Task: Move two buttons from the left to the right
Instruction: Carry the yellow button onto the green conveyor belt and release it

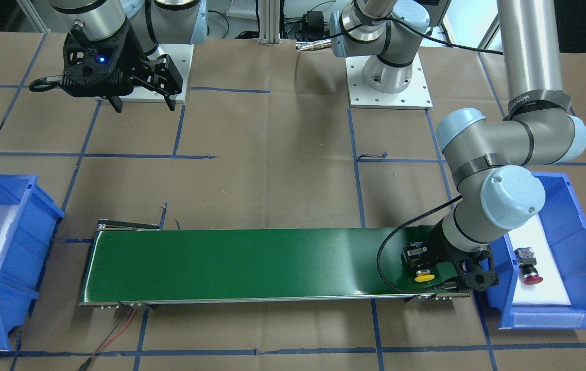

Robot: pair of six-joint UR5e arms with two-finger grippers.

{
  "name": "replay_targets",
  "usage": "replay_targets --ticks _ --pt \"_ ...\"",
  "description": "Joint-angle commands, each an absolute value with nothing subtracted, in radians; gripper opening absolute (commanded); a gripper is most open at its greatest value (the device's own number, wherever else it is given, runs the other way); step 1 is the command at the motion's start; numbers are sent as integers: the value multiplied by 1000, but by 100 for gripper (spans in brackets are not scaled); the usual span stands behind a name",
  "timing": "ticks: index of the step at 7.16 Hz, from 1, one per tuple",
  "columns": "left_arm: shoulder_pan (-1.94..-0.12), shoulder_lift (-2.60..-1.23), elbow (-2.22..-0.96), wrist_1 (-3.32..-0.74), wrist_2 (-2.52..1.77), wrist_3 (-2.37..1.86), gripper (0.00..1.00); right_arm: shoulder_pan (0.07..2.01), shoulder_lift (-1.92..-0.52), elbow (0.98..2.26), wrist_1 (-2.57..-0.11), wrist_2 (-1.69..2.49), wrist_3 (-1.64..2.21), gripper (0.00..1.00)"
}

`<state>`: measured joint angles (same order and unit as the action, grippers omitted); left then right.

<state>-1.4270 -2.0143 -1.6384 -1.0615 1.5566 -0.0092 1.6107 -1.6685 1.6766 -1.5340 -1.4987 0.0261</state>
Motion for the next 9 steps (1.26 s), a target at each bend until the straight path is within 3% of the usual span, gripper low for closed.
replay_targets --ticks 1,2,5,9 --pt "-1427 -2009 -1638 -1043 1591 -11 82 1611 -1669 1677 -1534 -1499 26 100" --pt "-1428 -2008 -1640 -1039 1591 -17 100 1611 -1669 1677 -1534 -1499 26 100" --pt "-1416 -1979 -1612 -1078 1588 -15 100 1611 -1669 1677 -1534 -1499 26 100" --pt "-1413 -1895 -1380 -1466 1588 -3 100 1611 -1667 1677 -1534 -1499 26 100"
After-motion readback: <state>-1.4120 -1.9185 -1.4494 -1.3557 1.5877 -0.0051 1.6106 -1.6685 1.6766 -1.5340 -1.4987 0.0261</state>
